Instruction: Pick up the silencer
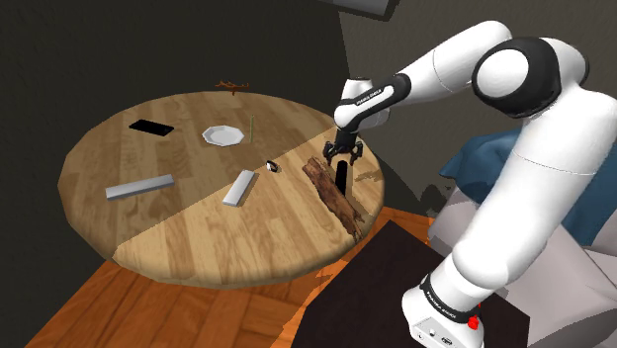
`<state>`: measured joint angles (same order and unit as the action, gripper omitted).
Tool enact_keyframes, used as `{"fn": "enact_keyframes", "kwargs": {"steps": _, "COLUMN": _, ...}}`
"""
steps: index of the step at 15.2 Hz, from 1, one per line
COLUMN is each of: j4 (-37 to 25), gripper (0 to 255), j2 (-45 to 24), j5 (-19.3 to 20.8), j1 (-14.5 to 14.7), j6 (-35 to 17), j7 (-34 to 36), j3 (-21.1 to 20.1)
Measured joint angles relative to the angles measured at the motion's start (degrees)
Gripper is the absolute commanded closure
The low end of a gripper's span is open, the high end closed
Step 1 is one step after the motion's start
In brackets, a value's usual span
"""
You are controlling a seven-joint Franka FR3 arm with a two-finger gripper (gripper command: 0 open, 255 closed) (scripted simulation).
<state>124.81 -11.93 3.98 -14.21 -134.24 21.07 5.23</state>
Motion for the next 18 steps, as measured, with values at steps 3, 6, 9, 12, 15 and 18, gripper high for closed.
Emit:
{"fn": "enact_keyframes", "kwargs": {"steps": 3, "j4": -3.3, "gripper": 0, "j2": -5.5, "j5": 0.2, "j1": -0.9, "j6": -1.6, "j7": 1.7, "j3": 1.2}}
{"fn": "enact_keyframes", "kwargs": {"steps": 6, "j4": -7.4, "gripper": 0, "j2": -11.0, "j5": 0.0, "j1": -1.8, "j6": -2.4, "j7": 3.4, "j3": 2.3}}
{"fn": "enact_keyframes", "kwargs": {"steps": 9, "j4": -10.8, "gripper": 0, "j2": -16.6, "j5": -0.4, "j1": -2.6, "j6": -3.9, "j7": 5.2, "j3": 3.4}}
{"fn": "enact_keyframes", "kwargs": {"steps": 12, "j4": -12.9, "gripper": 0, "j2": -19.4, "j5": -0.7, "j1": -3.3, "j6": -4.4, "j7": 5.5, "j3": 3.7}}
{"fn": "enact_keyframes", "kwargs": {"steps": 15, "j4": -13.1, "gripper": 0, "j2": -21.2, "j5": -0.8, "j1": -3.4, "j6": -6.0, "j7": 5.6, "j3": 3.6}}
{"fn": "enact_keyframes", "kwargs": {"steps": 18, "j4": -13.4, "gripper": 0, "j2": -23.0, "j5": -1.0, "j1": -3.7, "j6": -7.6, "j7": 5.6, "j3": 3.6}}
